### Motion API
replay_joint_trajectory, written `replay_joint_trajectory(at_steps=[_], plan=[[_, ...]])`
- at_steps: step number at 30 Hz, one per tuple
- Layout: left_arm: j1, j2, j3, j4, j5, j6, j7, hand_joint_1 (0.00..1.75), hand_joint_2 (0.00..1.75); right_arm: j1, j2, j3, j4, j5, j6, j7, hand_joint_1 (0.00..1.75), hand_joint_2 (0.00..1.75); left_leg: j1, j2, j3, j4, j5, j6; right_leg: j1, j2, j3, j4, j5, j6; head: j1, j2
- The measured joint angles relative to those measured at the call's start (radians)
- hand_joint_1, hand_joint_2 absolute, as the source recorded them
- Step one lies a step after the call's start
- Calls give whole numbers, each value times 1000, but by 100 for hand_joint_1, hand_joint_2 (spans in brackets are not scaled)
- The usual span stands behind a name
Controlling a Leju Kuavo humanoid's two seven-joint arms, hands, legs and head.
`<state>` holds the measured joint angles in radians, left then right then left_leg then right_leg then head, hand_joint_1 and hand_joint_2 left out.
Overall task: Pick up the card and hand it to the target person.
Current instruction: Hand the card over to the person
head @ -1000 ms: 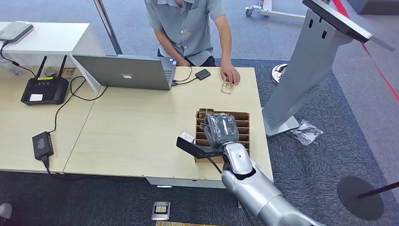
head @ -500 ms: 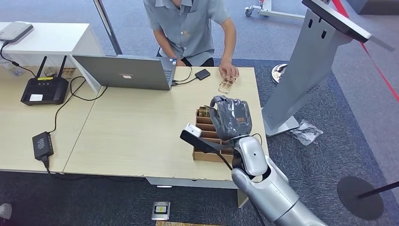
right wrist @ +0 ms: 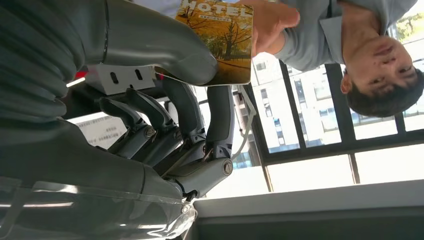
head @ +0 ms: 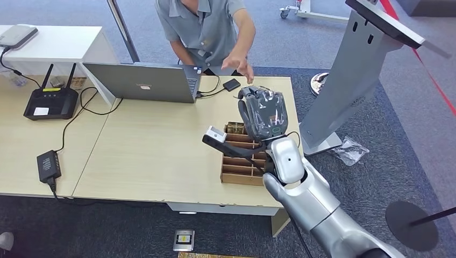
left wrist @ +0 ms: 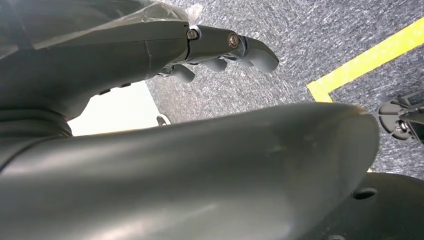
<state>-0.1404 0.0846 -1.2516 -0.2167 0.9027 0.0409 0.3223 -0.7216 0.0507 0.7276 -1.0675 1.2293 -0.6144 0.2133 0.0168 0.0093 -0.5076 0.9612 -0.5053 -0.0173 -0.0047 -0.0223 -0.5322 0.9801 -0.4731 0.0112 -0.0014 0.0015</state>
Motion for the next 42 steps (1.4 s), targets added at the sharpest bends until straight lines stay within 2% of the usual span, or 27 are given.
replay_joint_trajectory(at_steps=[16,18,20,22,25,28,36,39,42], plan=[[-2,0,-17,0,-1,-14,0,0,0,-79,66,27,213,27,-38,-3,175,175,0,0,-1,0,0,0,0,0,-1,0,0,0,0,0],[-2,0,-19,0,-1,-14,0,0,0,-84,74,29,234,29,-38,3,118,175,0,0,-1,0,0,0,0,0,-1,0,0,0,0,0],[-2,0,-21,0,-1,-14,0,0,0,-88,82,31,252,28,-38,12,31,175,0,0,-1,0,0,0,0,0,0,0,0,0,0,0],[-2,0,-22,0,2,-14,0,0,0,-92,89,31,268,17,-35,20,0,175,0,0,-1,0,0,0,0,0,-1,0,0,0,0,0],[-2,0,-22,0,11,-8,0,0,0,-94,102,30,289,-45,-26,12,0,175,0,0,-1,0,0,0,0,0,-1,0,0,0,0,0],[-2,0,-22,0,22,-3,1,0,0,-91,112,25,300,-159,6,-34,0,175,0,0,0,0,0,0,0,0,-1,0,0,0,0,0],[0,0,-22,0,59,-4,15,0,0,-3,117,6,233,-708,214,-213,0,175,0,0,0,0,0,0,0,0,-1,0,0,0,0,0],[2,0,-21,0,73,0,17,0,0,55,101,-3,159,-922,286,-240,0,175,0,0,0,0,0,0,0,0,-1,0,0,0,0,0],[4,0,-21,0,79,1,17,0,0,111,75,-7,83,-1037,323,-247,0,175,0,0,0,0,0,0,0,0,-1,0,0,0,0,0]])
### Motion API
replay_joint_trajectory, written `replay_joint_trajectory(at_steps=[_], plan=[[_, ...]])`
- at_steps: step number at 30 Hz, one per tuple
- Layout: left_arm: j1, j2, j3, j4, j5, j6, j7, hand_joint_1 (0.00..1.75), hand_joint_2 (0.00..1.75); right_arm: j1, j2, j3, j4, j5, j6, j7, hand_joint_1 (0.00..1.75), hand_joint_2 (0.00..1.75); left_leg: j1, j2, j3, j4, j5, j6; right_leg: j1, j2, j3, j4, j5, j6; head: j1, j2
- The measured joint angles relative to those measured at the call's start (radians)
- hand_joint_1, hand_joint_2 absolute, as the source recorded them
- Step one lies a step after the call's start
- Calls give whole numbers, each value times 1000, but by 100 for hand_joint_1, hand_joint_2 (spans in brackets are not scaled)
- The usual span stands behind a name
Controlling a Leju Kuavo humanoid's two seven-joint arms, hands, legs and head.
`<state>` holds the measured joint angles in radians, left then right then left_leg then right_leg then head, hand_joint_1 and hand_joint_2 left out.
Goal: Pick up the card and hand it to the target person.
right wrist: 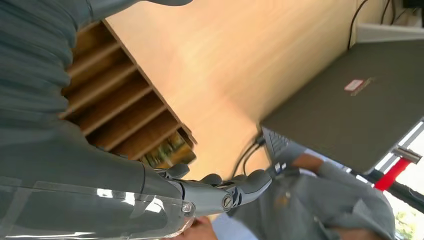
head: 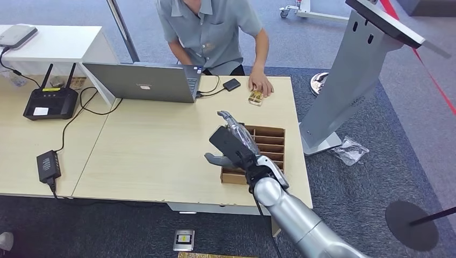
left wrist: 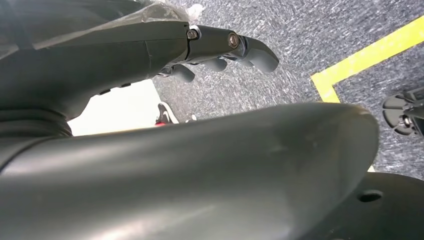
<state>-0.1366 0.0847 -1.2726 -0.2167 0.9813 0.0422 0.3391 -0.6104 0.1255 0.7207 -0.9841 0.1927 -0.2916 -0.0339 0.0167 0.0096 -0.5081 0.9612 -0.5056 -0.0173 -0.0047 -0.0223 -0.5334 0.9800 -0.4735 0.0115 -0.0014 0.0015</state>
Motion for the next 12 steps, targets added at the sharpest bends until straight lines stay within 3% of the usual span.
replay_joint_trajectory(at_steps=[6,12], plan=[[1,0,1,0,5,1,0,0,0,70,-53,-10,-124,-89,1,-15,0,175,0,0,1,0,0,0,0,0,0,0,0,0,0,0],[4,0,3,0,11,16,2,0,0,209,-134,-50,-272,-101,-102,-5,0,175,0,0,1,0,-1,0,0,0,0,-1,-1,0,0,0]])
